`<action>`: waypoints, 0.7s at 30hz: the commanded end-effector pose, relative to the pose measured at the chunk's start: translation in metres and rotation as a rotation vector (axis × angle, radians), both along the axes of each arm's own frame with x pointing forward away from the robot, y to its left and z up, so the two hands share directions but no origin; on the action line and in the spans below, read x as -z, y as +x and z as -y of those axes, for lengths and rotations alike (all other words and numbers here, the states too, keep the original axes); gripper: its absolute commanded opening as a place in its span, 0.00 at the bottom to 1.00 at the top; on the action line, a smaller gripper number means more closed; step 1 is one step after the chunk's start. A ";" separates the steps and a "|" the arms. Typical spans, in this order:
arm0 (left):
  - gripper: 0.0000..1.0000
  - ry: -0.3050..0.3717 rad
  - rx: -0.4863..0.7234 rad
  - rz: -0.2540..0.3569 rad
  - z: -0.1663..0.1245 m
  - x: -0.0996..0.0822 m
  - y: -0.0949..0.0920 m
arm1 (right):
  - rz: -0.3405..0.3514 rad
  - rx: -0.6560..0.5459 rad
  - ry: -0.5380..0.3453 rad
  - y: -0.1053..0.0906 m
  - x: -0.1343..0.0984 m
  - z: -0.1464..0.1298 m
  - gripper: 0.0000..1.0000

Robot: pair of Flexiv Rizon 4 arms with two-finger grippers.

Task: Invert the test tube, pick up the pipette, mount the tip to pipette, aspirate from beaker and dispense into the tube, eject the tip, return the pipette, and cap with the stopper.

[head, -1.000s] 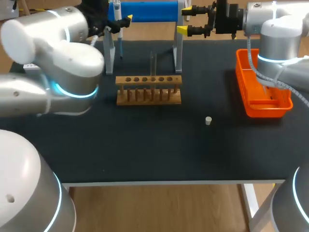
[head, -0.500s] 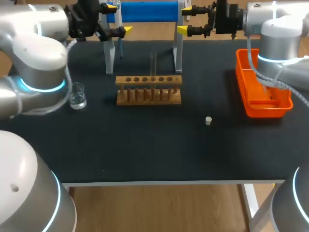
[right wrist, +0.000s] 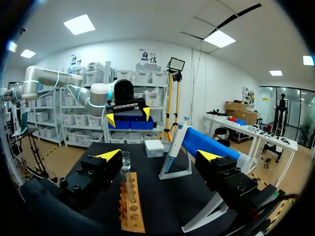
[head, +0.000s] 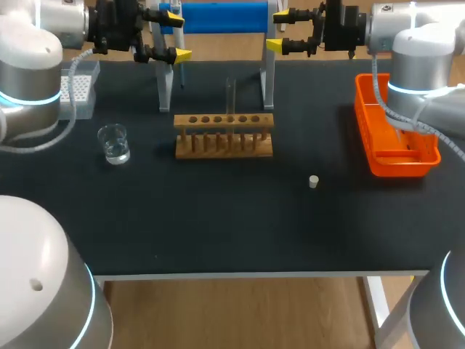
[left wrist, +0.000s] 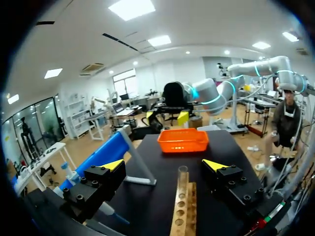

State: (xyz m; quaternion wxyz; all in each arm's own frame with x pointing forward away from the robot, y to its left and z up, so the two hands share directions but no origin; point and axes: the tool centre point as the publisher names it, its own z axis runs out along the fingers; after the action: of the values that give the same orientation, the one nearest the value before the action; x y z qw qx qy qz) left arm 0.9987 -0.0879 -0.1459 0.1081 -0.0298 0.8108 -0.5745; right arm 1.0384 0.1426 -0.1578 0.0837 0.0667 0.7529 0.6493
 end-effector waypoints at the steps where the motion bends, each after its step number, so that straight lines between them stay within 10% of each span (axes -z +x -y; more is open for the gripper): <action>1: 1.00 0.002 0.057 -0.026 0.003 0.008 -0.007 | -0.002 -0.003 -0.002 0.000 -0.001 0.001 1.00; 21: 1.00 0.021 0.083 -0.060 0.047 0.059 -0.002 | -0.002 -0.003 -0.002 0.000 -0.001 0.001 1.00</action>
State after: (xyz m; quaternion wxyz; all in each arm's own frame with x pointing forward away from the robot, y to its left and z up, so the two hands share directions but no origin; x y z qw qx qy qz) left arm 0.9839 -0.1279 -0.1966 0.0694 -0.0176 0.8201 -0.5677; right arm 1.0384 0.1426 -0.1577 0.0837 0.0666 0.7529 0.6494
